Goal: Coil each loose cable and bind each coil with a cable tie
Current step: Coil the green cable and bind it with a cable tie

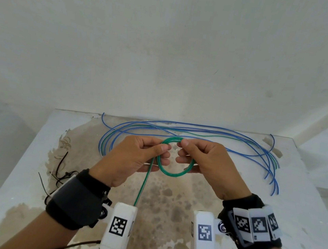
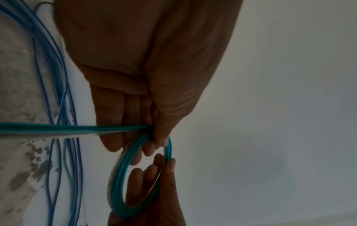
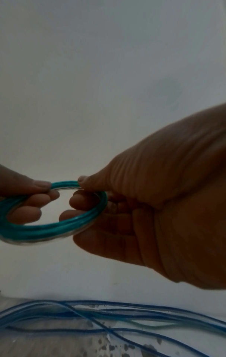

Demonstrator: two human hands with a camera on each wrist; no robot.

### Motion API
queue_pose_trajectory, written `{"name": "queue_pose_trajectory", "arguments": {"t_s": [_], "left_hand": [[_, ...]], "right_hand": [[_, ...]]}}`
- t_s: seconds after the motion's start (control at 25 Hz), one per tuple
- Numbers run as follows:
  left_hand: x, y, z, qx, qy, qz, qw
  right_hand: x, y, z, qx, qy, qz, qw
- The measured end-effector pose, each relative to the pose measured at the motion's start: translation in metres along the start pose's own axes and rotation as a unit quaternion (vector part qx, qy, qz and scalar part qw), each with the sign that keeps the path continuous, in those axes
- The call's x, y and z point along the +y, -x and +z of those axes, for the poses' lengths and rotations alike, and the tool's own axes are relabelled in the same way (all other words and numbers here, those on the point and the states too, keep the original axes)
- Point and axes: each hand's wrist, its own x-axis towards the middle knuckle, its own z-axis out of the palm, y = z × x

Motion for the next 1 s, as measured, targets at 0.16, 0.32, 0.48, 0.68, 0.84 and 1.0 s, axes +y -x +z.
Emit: {"name": "queue_pose_trajectory", "arguments": {"t_s": [0.16,0.32,0.48,0.68,0.84,1.0], "left_hand": [[-0.002,-0.003,0.003,0.062,0.068,0.022,0.995],[0.000,-0.007,0.003,0.113,0.115,0.048,0.986],[0.000,-0.006,0.005,0.125,0.135,0.058,0.981],[-0.001,-0.006,0.004,0.135,0.134,0.064,0.980],[0.002,-0.004,0.003,0.131,0.133,0.070,0.980],[0.001,-0.004,0.005,0.132,0.122,0.067,0.981]], "right_hand": [[0.007,-0.003,0.009,-0.015,-0.029,0.016,0.999],[0.020,-0.001,0.020,-0.037,-0.051,0.045,0.997],[0.021,0.000,0.023,-0.046,-0.075,0.052,0.995],[0.014,0.000,0.021,-0.040,-0.063,0.050,0.996],[0.016,-0.002,0.021,0.002,-0.086,0.034,0.996],[0.016,-0.003,0.022,0.005,-0.061,0.041,0.997]]}}
